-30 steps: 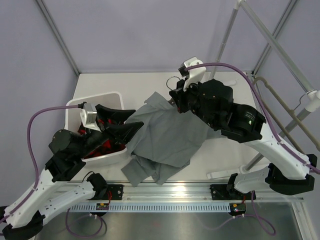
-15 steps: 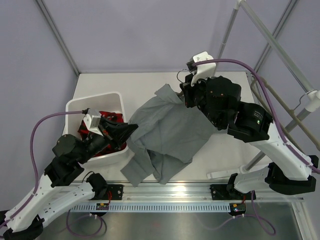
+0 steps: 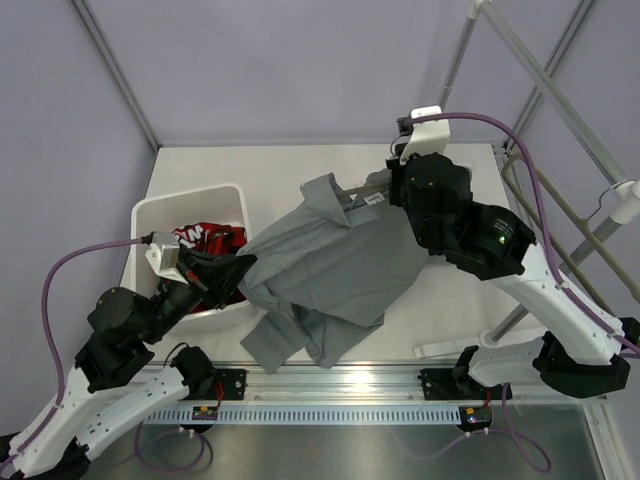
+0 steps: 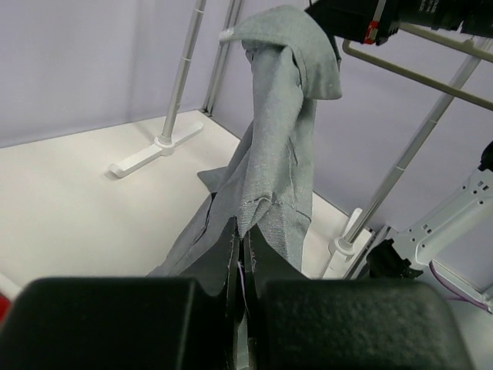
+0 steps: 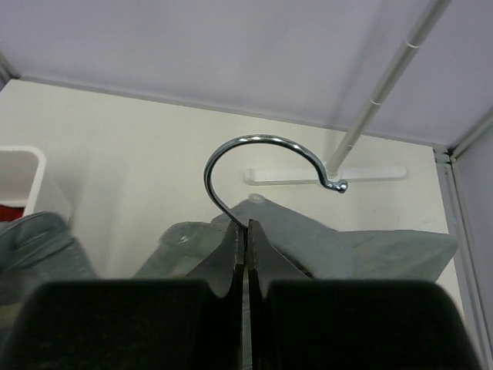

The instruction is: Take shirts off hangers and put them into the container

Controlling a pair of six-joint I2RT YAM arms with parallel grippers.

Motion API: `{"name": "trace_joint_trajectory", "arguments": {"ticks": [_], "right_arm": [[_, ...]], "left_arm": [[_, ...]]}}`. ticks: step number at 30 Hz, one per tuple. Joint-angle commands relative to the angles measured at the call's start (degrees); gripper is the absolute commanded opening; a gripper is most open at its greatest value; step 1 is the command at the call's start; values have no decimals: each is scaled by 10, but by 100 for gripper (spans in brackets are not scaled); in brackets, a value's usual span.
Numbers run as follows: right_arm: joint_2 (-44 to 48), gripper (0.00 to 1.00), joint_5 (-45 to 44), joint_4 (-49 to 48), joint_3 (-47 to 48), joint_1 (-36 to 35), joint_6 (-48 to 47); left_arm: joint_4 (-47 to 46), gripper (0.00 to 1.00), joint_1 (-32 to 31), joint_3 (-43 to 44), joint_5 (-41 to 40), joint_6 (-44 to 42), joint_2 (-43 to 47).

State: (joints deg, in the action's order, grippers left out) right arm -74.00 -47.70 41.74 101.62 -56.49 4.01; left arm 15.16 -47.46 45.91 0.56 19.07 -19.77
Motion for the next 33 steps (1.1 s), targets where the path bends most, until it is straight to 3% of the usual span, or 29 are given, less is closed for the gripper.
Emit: {"name": "trace_joint_trajectory", "arguments": {"ticks": [1,13,23,27,29,30,33], "right_arm": [[36,0,-103,-5,-19,44,23],[54,0,-55,-17,-20,97,28],[47,0,-50,-13,38,124,-17],[35,0,-12,-2,64,125,-14],[34,0,13,-2,60,124,-12],[38,0,23,-3,51,124,-7],[40,0,69,-6,36,124,1]], "left_arm": [[-7,0,-2,13,-47,-9,31],[1,0,-2,-9,-25,4,18],[13,0,-2,-37,-58,10,-21],[-20,1,-1,-47,-25,11,-60],[-51,17,-2,-38,-4,13,-86],[-64,33,-2,-23,17,12,-99],[-108,55,-2,47,70,3,-164]]}}
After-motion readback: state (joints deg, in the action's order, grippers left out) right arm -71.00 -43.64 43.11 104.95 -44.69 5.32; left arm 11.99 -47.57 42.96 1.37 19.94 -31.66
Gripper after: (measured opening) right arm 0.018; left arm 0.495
